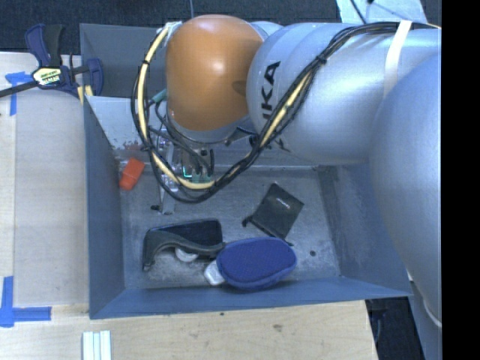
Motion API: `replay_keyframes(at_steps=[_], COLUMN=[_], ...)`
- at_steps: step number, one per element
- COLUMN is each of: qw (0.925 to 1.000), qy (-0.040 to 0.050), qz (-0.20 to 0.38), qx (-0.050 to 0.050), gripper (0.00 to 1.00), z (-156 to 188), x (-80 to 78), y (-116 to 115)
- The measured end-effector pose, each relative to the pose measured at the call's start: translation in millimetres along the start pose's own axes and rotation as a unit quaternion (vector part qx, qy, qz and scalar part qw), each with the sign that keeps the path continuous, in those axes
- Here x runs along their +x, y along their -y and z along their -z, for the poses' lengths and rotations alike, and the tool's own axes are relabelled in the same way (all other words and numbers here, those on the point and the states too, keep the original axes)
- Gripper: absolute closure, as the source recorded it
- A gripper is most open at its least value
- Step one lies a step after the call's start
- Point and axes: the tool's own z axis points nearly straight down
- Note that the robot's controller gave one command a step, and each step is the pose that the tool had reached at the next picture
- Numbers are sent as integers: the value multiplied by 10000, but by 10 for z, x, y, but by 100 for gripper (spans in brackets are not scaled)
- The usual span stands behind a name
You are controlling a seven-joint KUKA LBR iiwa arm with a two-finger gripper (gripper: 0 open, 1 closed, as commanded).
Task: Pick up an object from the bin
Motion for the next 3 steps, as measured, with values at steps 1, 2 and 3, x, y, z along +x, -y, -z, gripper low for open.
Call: replay_keyframes(at_steps=[1,2,3], qw=[9968,9823,9824], qy=[7,108,47], qz=[798,1868,1868], qx=[-14,-84,-54], gripper=[0,0,100], z=[-1176,-1358,-1377], x=[374,414,438], y=[100,302,334])
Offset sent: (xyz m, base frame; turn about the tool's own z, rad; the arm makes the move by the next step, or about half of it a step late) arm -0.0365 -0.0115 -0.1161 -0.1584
